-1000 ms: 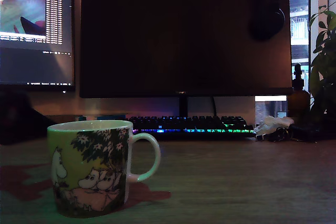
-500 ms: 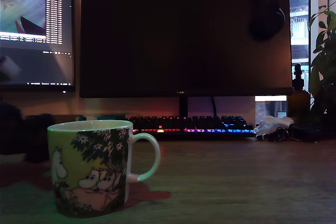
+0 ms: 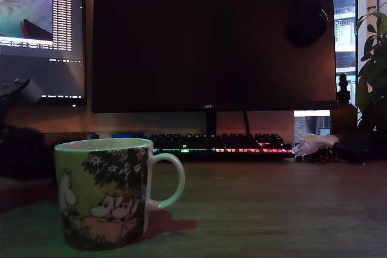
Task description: Pick up the coffee capsules on the table and drop them inside the coffee cup
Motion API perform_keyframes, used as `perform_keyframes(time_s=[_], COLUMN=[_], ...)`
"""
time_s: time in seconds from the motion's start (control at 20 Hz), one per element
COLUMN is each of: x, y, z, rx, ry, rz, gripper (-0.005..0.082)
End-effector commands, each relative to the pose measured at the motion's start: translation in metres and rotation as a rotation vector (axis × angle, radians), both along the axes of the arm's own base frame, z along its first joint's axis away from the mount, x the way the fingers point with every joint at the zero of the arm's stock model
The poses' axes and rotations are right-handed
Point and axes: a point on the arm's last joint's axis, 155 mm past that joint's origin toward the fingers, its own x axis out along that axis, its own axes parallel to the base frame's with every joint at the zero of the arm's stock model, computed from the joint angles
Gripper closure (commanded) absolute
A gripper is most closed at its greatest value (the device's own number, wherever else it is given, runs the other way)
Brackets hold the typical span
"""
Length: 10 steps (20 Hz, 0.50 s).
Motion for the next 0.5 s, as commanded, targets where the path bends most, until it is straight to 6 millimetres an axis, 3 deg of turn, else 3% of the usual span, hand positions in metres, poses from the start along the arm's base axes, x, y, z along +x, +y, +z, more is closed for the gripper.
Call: perform_keyframes(time_s=[0.0,0.3,0.45], x=[0.006,0.024,0.028], y=[-0.005,-0.019,-0.027], z=[0.005,0.009,0.001], rx=[0.001,0.018,0.020], ry=[-0.026,-0.022,-0.009], rz=[-0.013,-0.041,-0.057], gripper=[0.0113,0.0113,0.0113])
